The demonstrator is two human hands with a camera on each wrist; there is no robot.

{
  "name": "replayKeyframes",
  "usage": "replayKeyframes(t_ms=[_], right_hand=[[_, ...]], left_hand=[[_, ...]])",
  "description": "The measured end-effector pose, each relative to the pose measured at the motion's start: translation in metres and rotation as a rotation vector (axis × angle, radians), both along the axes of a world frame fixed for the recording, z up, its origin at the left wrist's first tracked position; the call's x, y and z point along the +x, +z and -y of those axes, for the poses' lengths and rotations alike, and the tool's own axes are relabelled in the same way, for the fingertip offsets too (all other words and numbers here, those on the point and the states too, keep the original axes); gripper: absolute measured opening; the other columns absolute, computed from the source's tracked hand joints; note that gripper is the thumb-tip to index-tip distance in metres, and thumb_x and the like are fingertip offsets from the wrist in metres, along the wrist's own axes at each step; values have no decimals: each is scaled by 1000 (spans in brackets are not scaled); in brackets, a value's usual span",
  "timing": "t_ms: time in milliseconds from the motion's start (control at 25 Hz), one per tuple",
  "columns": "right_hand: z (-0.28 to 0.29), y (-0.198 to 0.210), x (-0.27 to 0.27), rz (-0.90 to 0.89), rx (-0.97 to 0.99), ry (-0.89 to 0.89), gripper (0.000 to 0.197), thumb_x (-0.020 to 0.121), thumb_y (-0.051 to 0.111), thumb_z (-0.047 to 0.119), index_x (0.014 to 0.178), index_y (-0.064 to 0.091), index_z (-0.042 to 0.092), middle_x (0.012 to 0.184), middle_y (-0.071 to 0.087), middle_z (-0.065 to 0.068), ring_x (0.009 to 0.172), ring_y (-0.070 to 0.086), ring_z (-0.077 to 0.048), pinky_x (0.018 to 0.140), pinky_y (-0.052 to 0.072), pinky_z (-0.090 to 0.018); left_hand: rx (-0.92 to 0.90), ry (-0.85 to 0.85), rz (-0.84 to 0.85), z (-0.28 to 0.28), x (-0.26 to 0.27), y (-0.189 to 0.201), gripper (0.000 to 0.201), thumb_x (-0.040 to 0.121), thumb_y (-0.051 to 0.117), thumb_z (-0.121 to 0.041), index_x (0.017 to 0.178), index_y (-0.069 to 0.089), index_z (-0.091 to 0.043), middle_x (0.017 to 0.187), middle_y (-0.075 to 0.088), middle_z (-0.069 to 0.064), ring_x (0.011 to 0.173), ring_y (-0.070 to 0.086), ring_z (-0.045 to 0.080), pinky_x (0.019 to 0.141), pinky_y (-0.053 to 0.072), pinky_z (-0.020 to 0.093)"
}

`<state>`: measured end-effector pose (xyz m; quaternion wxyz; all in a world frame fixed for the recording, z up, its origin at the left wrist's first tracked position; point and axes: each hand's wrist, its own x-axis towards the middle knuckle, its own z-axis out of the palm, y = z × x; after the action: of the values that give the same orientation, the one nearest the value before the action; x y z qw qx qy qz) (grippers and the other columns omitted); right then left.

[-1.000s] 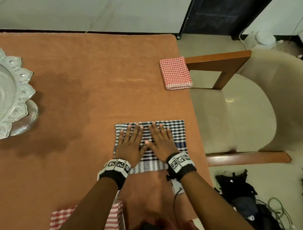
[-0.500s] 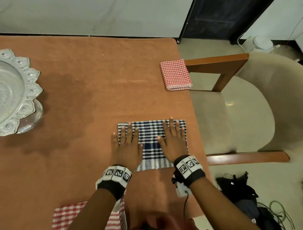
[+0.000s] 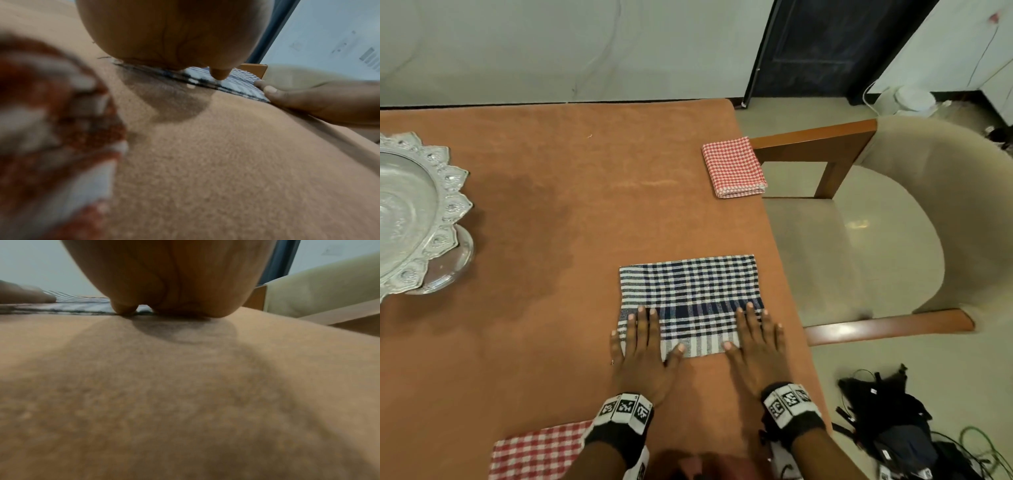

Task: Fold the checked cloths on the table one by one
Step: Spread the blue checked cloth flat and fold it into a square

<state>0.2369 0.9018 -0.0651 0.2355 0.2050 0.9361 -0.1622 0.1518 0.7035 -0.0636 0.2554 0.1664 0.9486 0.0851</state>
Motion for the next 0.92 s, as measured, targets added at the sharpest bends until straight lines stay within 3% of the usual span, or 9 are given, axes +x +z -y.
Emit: replayKeyframes(t_ms=[80, 160, 240, 320, 440, 520, 600, 760, 920], right_hand=[[-7, 2, 5, 20, 0, -22, 89, 70, -22, 76, 144, -24, 28, 152, -31, 7, 138, -34, -22, 113, -22, -44], [-4, 10, 0, 48, -6, -28, 96, 72, -17, 79, 150, -16, 24, 155, -26, 5, 138, -33, -22, 111, -23, -45], [3, 23, -10, -25, 21, -60, 83, 84, 6, 66, 153, 8, 19, 161, -7, 2, 146, -18, -24, 112, -20, -43], [15, 37, -21, -205, -59, -122, 62, 94, 28, 47, 148, 32, 18, 159, 18, -2, 148, 7, -22, 118, -2, -38], [38, 43, -34, -206, -349, -103, 50, 100, 41, 31, 148, 34, 16, 157, 23, -1, 144, 22, -18, 116, 18, -30], [48, 37, -32, -174, -316, -40, 50, 100, 43, 31, 147, 35, 16, 158, 22, 0, 143, 22, -19, 115, 19, -29], [50, 31, -25, -222, -299, -62, 48, 99, 44, 30, 145, 40, 17, 157, 23, 3, 143, 23, -17, 115, 19, -27], [49, 25, -18, -232, -340, -63, 47, 97, 48, 27, 143, 42, 18, 158, 21, 7, 143, 22, -14, 115, 19, -26], [47, 26, -23, -273, -423, -159, 42, 97, 50, 30, 136, 52, 16, 151, 37, 1, 137, 35, -16, 113, 28, -30]], left_hand=[[23, 13, 26, -2, -1, 1, 93, 64, -29, -77, 140, -31, -24, 147, -38, -6, 135, -36, 12, 102, -36, 39], [30, 6, 71, -1, -2, 4, 97, 61, -32, -78, 142, -29, -24, 150, -37, -5, 134, -38, 11, 100, -37, 38], [59, 13, 55, 1, -8, 12, 90, 78, -13, -74, 151, -13, -21, 156, -25, -2, 138, -30, 9, 102, -34, 41], [133, 89, -49, 2, -12, 20, 66, 95, 22, -56, 152, 21, -23, 161, 1, 2, 147, -8, 14, 113, -19, 45], [359, 398, -144, -1, -15, 27, 46, 93, 50, -34, 137, 49, -21, 155, 28, 8, 143, 21, 26, 118, 16, 44], [495, 567, -41, 0, -18, 27, 42, 89, 56, -25, 130, 54, -17, 141, 44, 10, 133, 37, 28, 108, 33, 41], [584, 646, 3, 4, -21, 22, 39, 83, 60, -20, 122, 58, -17, 122, 55, 7, 118, 49, 28, 98, 42, 39], [575, 752, 149, 15, -33, 22, 52, 83, 62, -20, 132, 49, -8, 126, 57, 8, 112, 55, 30, 88, 46, 35], [621, 726, 192, 12, -34, 44, 29, 88, 61, -16, 116, 64, -9, 110, 69, 6, 82, 60, 19, 65, 44, 28]])
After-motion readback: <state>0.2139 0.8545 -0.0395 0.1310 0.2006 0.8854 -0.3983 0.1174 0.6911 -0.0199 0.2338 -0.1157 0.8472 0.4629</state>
